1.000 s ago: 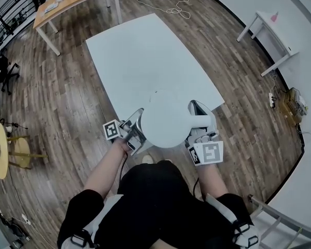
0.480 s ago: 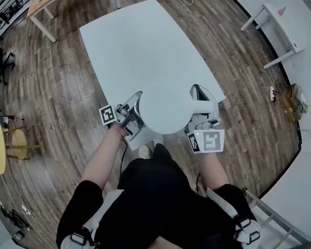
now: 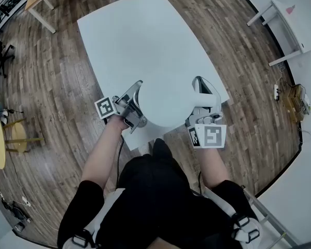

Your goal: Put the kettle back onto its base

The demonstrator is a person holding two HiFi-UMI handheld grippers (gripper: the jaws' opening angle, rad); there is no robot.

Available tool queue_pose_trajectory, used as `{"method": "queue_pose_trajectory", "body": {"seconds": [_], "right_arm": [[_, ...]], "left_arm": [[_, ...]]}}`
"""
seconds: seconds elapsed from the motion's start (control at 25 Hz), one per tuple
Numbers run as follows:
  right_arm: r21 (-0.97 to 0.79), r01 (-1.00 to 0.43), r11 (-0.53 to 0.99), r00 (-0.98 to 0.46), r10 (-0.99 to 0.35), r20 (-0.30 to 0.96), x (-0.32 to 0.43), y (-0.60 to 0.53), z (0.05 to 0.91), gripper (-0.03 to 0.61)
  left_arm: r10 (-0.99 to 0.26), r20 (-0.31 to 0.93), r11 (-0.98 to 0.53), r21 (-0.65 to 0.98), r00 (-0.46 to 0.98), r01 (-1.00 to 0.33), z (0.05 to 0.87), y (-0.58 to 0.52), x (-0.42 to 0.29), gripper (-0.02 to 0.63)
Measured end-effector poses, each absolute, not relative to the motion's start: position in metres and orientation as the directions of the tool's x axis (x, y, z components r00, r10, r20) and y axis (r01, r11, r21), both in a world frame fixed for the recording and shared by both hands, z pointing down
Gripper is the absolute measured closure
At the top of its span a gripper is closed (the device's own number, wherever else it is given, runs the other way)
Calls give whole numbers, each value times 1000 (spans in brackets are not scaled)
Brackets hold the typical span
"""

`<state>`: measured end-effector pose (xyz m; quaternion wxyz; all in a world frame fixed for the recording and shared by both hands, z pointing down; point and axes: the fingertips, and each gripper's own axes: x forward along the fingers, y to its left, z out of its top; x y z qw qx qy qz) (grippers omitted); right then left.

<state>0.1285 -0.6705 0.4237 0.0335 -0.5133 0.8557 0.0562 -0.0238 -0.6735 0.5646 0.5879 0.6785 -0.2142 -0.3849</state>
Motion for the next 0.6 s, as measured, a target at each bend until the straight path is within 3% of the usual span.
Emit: {"method": "queue_pose_trajectory", "body": {"seconds": [0.2,0.4,0.52,0.6], "right_arm": [[75,-881,468,-473,-877,-88,131,-681,435,574],[101,-879,466,-471,-881,-36,132,-690,460,574],[80,-889,451,-453,-891,-13,136,-694,477,574],[63,-894,444,-445,-896,-1,140,-699,484,574]], "left_arm": [[-795,-154,-250,965,587,-85,559,-682,-37,176],[-866,-130,-275,930,483,-243,528,-687,-56,178],[-870,-133,-286,921,475,-265,523,-690,-53,316],[-877,-98,-255,925,471,-282,534,-691,-51,497]]}}
